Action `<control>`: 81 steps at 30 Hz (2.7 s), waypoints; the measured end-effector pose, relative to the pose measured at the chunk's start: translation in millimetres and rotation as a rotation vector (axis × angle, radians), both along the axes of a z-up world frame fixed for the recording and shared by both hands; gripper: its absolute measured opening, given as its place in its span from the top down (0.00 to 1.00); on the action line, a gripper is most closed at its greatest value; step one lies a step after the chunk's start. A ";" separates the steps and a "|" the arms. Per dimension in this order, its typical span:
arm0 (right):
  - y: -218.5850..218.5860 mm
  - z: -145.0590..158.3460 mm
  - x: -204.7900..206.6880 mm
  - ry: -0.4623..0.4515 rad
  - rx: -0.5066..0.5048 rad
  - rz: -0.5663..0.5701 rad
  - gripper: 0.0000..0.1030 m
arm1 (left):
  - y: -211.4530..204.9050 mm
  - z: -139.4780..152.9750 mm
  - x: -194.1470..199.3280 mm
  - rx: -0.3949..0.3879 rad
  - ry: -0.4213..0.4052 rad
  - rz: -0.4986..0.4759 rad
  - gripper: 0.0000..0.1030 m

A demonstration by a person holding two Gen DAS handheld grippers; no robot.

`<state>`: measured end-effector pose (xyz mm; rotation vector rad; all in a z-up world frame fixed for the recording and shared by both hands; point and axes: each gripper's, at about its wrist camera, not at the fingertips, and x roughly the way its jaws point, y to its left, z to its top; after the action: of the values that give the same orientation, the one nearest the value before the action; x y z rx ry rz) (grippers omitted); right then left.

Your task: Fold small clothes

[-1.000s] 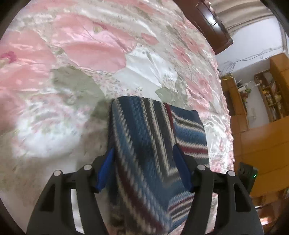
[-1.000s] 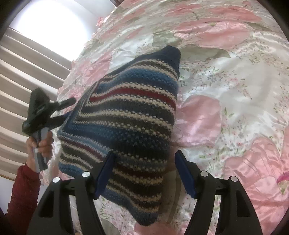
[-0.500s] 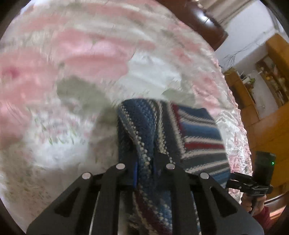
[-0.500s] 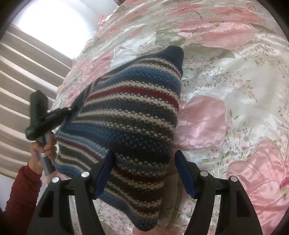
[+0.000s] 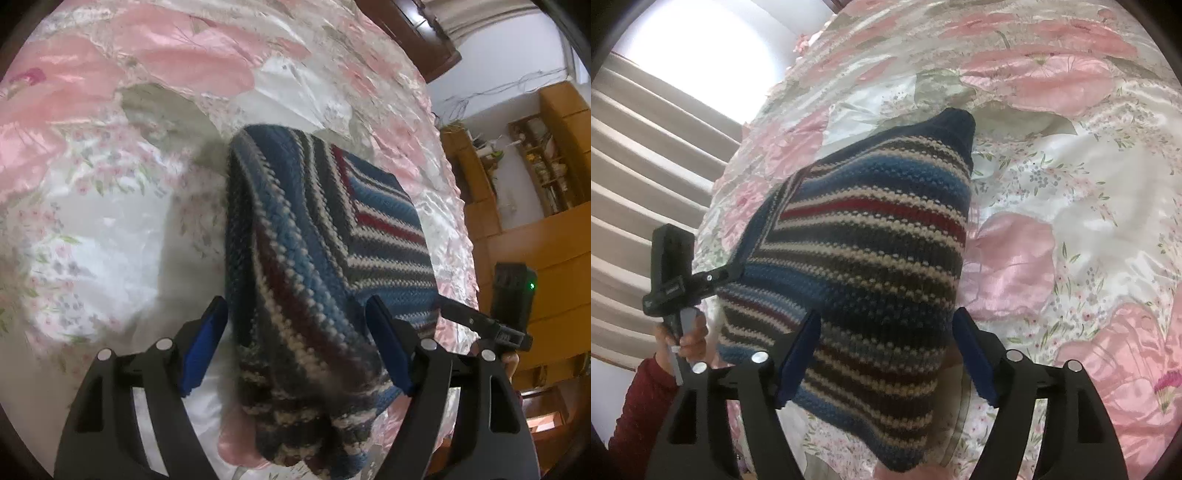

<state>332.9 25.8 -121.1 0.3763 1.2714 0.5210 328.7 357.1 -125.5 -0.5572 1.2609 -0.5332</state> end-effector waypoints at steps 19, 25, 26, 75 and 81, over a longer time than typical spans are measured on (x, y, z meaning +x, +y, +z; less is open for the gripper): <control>8.9 -48.2 22.8 0.111 0.140 0.005 0.12 | -39.9 -31.5 23.3 -0.097 0.061 -0.090 0.07; 5.3 -50.4 18.1 0.097 0.171 0.002 0.22 | -41.4 -29.9 15.3 -0.091 0.056 -0.117 0.30; 5.6 -47.8 16.9 0.082 0.167 0.008 0.26 | -37.7 -31.5 14.8 -0.103 0.064 -0.114 0.35; -177.0 -32.1 -142.8 -0.023 0.165 -0.103 0.46 | -220.1 -14.3 -142.2 -0.027 -0.105 -0.202 0.63; -178.6 -39.6 -145.5 -0.012 0.167 -0.144 0.34 | -218.6 -26.2 -145.3 -0.009 -0.091 -0.142 0.53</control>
<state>187.4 -152.8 -160.8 0.5999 1.1828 0.5072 183.4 138.5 -151.7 -0.4476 1.2172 -0.6761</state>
